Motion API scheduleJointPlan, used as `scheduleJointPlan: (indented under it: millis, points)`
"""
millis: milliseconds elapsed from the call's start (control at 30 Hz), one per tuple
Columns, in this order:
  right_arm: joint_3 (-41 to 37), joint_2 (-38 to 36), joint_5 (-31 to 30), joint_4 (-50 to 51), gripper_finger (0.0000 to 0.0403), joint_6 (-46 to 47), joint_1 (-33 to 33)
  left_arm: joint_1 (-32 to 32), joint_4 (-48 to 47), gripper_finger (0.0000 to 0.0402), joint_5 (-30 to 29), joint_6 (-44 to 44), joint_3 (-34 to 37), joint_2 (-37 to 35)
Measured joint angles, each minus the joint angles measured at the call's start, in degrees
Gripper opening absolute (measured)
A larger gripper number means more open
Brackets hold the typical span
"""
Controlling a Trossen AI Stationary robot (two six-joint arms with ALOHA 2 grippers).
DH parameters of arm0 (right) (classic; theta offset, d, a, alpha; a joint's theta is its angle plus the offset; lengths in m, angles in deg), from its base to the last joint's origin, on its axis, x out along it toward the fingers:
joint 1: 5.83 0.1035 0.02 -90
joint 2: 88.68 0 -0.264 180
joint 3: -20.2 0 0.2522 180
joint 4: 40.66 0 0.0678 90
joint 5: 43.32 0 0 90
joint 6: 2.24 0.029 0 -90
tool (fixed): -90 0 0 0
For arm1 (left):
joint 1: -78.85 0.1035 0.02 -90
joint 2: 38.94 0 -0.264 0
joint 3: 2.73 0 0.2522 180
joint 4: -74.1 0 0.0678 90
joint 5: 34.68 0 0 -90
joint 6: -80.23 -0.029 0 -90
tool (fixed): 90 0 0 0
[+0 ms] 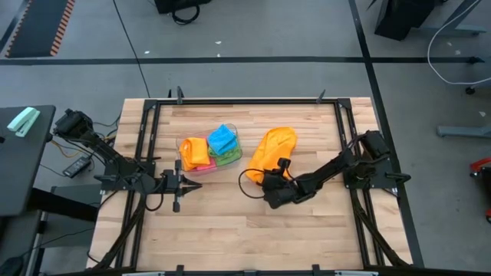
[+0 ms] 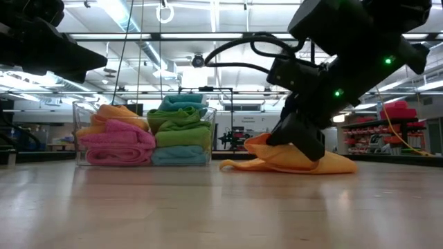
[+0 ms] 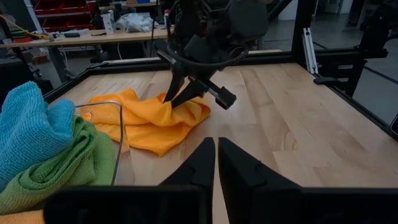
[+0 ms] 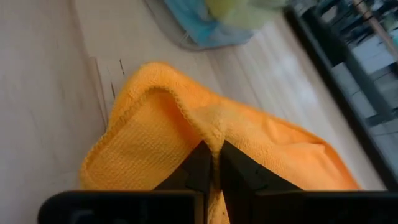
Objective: Fold microfiber towels
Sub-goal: Fold the yellow microfiber towel
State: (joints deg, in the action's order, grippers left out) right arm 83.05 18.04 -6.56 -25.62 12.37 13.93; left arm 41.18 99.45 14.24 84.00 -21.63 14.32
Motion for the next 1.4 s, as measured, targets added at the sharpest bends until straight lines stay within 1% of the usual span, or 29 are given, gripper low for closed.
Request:
scheduleJointPlan:
  millis: [167,467,667,833,1067,1167,1233,1367,1400]
  points:
    - [0.0,-0.1,-1.0,-0.1,0.0038,-1.1,0.8,0.0,0.0,0.0023,0.0,0.0,0.0,0.0]
    - [0.0,-0.1,-0.6,-0.1,0.0038,-1.1,0.8,0.0,0.0,0.0036,0.0,0.0,0.0,0.0]
    - [0.0,-0.1,-0.4,-0.2,0.0038,-1.3,1.1,0.0,0.0,0.0027,0.0,0.0,0.0,0.0]
    - [0.0,-0.1,-0.3,-3.0,0.0038,-7.0,3.6,0.0,0.0,0.0024,0.0,0.0,0.0,0.0]
    - [0.0,-0.2,-0.8,-13.5,0.0038,-17.1,8.4,0.0,0.0,0.0036,0.0,0.0,0.0,0.0]
    - [1.1,-0.2,-5.1,-16.5,0.0038,-21.8,10.5,0.0,0.0,0.0035,0.0,0.0,0.0,0.0]
    - [2.6,-0.2,-10.4,-16.7,0.0038,-23.9,11.9,0.0,0.0,0.0032,0.0,0.0,0.0,0.0]
    - [4.5,-0.2,-22.9,-16.7,0.0038,-26.2,14.5,0.0,0.0,0.0025,0.0,0.0,0.0,0.0]
    - [4.6,-0.2,-25.2,-16.7,0.0038,-26.7,15.0,0.0,0.0,0.0024,0.0,0.0,0.0,0.0]
